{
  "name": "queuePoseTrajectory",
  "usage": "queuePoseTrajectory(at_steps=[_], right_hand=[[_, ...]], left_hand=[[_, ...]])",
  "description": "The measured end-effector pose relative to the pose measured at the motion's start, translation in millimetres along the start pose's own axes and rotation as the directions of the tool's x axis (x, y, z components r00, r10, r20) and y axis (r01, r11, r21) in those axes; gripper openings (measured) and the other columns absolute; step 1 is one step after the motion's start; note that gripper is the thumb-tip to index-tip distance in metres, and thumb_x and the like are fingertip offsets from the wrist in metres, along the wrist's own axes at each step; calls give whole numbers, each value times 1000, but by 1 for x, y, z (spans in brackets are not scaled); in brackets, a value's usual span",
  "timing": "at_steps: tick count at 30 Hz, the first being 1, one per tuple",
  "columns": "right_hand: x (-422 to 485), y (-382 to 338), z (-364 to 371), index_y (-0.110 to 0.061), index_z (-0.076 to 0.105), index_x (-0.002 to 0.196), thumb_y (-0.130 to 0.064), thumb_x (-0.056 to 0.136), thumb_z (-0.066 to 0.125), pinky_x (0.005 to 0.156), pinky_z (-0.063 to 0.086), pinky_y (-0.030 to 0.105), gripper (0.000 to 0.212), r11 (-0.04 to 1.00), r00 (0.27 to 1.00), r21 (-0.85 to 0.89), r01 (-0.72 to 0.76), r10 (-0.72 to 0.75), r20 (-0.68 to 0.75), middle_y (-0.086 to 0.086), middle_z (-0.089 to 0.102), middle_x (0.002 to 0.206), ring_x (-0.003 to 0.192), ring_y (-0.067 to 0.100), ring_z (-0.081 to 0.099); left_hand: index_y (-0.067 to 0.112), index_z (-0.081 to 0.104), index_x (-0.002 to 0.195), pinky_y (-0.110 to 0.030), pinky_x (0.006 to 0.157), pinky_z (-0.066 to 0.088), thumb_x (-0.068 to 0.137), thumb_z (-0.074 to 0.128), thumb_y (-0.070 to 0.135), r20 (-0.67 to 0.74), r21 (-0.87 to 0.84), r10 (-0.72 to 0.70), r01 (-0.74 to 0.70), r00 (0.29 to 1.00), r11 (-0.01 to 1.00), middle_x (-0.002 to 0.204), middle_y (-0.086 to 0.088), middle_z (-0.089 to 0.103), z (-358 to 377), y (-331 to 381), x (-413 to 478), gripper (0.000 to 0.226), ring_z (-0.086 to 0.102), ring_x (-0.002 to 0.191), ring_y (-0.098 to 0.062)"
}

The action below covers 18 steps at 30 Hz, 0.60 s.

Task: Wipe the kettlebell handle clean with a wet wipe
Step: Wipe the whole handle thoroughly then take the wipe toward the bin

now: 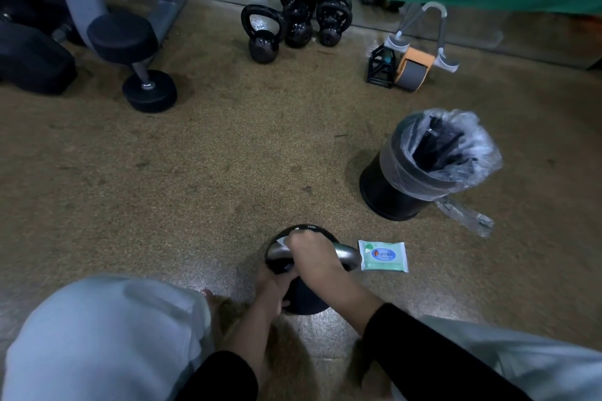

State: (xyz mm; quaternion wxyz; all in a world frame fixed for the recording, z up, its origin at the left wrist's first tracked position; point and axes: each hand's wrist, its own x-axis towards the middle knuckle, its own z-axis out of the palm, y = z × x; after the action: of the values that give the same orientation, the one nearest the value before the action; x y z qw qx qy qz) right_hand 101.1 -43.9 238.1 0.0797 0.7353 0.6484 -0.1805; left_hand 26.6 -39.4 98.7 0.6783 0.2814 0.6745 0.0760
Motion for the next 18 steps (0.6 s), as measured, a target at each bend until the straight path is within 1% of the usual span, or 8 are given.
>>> queuePoseTrajectory(at_steps=[2, 4, 7, 9, 11, 13, 15, 18], right_hand=[[3, -3, 0, -5, 63, 105, -4, 89, 52, 80, 50, 37, 20, 1000, 1000, -9, -4, 4, -24, 14, 66, 106, 102, 31, 63], [0, -12, 2, -2, 63, 109, 1, 90, 46, 83, 51, 39, 26, 1000, 998, -14, 25, -26, -64, 16, 65, 109, 103, 33, 63], [-16, -16, 11, -1, 68, 94, 4, 80, 58, 66, 54, 31, 18, 992, 981, -88, 95, -108, -160, 13, 68, 91, 84, 28, 68], [-20, -11, 15, -5, 70, 79, 3, 70, 66, 55, 50, 26, 13, 990, 976, -86, 111, -125, -178, 8, 68, 81, 73, 23, 68], [-19, -8, 18, -7, 70, 76, 0, 70, 67, 58, 49, 27, 10, 990, 974, -76, 120, -132, -183, 6, 67, 83, 77, 21, 66], [-16, -9, 21, -16, 70, 61, -12, 54, 81, 58, 48, 21, 14, 982, 964, -108, 154, -173, -203, -2, 66, 70, 69, 13, 65], [-17, -12, 27, -18, 71, 57, -20, 44, 86, 69, 50, 20, 20, 971, 952, -101, 215, -232, -201, -6, 67, 67, 71, 9, 66], [-26, -4, 38, -16, 74, 68, -16, 55, 81, 85, 52, 23, 15, 938, 905, -89, 335, -347, -246, -4, 71, 83, 90, 12, 67]], left_hand=[[18, 54, 121, -45, 74, 57, 74, 77, 27, -3, 4, 22, -22, 1000, 1000, 114, -10, 64, 0, -1, 0, 53, 59, 105, -34], [16, 55, 120, -36, 61, 56, 78, 69, 30, 17, 13, 60, -60, 998, 998, 106, -11, 67, -1, -4, 1, 47, 64, 96, -32], [11, 54, 122, -25, 52, 50, 90, 55, 30, 60, 73, 107, -111, 992, 991, 100, -10, 67, -2, -7, 2, 38, 64, 89, -24], [13, 54, 121, -31, 58, 56, 86, 57, 31, 78, 71, 91, -96, 993, 993, 103, -11, 67, 0, -6, 5, 40, 64, 93, -26], [14, 56, 115, -44, 71, 60, 81, 60, 31, 46, 12, 41, -42, 998, 999, 104, -13, 68, 0, -6, 8, 39, 65, 95, -31], [13, 55, 116, -44, 71, 59, 89, 56, 28, 59, 8, 40, -40, 997, 999, 105, -13, 67, -1, -4, 5, 31, 65, 95, -29], [11, 54, 115, -40, 70, 55, 100, 41, 29, 115, -93, 33, -23, 993, 995, 104, -11, 65, -2, -6, 4, 26, 63, 93, -26], [12, 52, 125, -48, 90, 49, 102, 35, 33, 134, -254, 7, 28, 991, 967, 109, -11, 63, -2, -6, 2, 35, 60, 105, -33]])
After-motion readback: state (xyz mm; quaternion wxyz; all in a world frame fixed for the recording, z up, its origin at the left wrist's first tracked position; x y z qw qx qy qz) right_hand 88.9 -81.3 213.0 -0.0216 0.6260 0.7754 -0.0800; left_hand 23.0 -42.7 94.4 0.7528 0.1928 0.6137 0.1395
